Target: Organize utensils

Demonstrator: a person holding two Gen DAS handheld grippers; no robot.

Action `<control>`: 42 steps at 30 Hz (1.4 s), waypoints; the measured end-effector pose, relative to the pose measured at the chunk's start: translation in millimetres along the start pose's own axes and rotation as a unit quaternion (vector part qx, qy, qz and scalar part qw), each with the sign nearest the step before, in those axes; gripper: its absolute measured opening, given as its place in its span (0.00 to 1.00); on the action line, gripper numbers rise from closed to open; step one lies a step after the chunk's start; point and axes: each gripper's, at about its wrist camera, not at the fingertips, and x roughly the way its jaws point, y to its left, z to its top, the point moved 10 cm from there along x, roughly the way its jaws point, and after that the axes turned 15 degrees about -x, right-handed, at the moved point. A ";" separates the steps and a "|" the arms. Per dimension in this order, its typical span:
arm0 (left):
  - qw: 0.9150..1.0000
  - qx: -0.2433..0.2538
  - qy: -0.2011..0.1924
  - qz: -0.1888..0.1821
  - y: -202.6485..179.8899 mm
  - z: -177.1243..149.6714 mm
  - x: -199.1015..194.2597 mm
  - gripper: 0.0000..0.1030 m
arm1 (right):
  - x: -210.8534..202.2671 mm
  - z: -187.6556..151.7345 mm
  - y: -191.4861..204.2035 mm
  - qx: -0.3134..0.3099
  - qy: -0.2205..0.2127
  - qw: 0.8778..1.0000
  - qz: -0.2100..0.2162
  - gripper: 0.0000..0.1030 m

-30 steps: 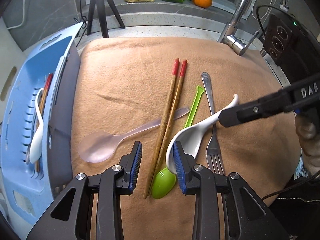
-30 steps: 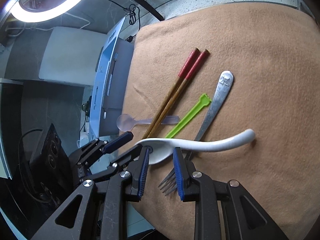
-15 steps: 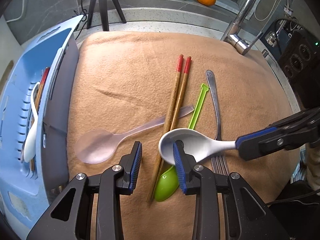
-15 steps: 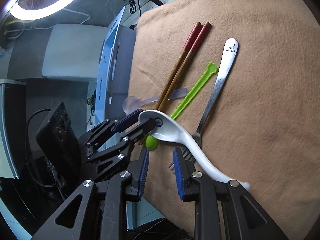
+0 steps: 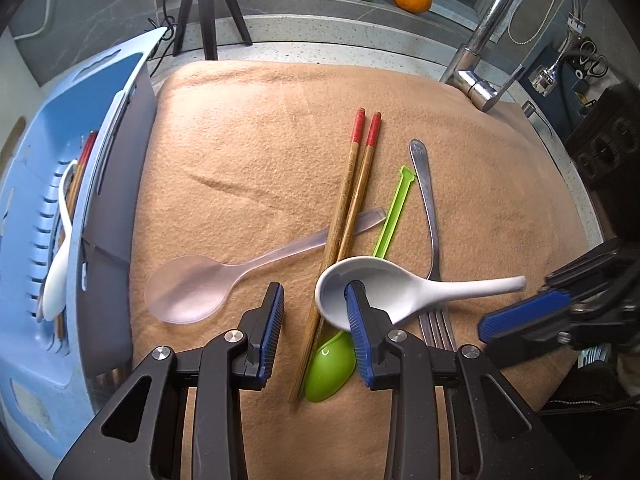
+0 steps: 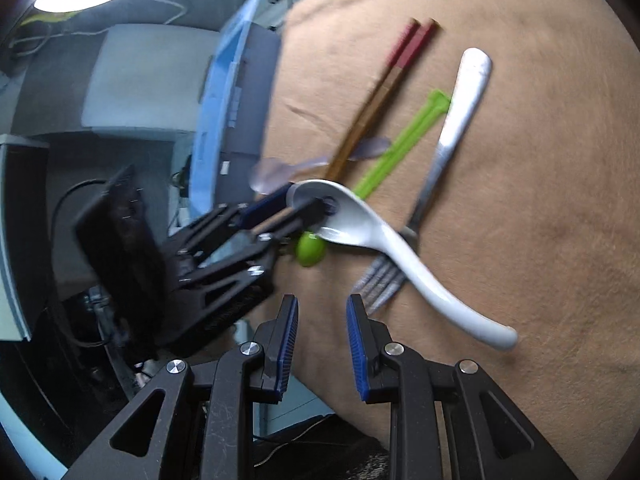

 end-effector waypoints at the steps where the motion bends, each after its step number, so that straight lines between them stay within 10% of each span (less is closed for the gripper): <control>1: 1.000 0.000 0.000 0.000 0.3 -0.6 -0.2 0.30 | -0.5 0.3 -5.8 0.001 -0.003 1.000 -0.011 0.22; 16: 1.000 -0.003 -0.002 0.007 -4.7 -11.4 -5.8 0.30 | -10.9 50.7 -26.5 0.015 -0.107 0.993 -0.047 0.22; 27: 1.000 -0.018 -0.007 0.008 -2.0 -19.2 -5.9 0.30 | -11.1 29.7 -19.8 0.040 -0.074 0.996 0.008 0.23; 42: 1.000 -0.011 -0.005 0.009 -6.3 -19.7 -4.1 0.30 | -27.1 50.2 -51.3 0.052 -0.129 0.989 -0.054 0.24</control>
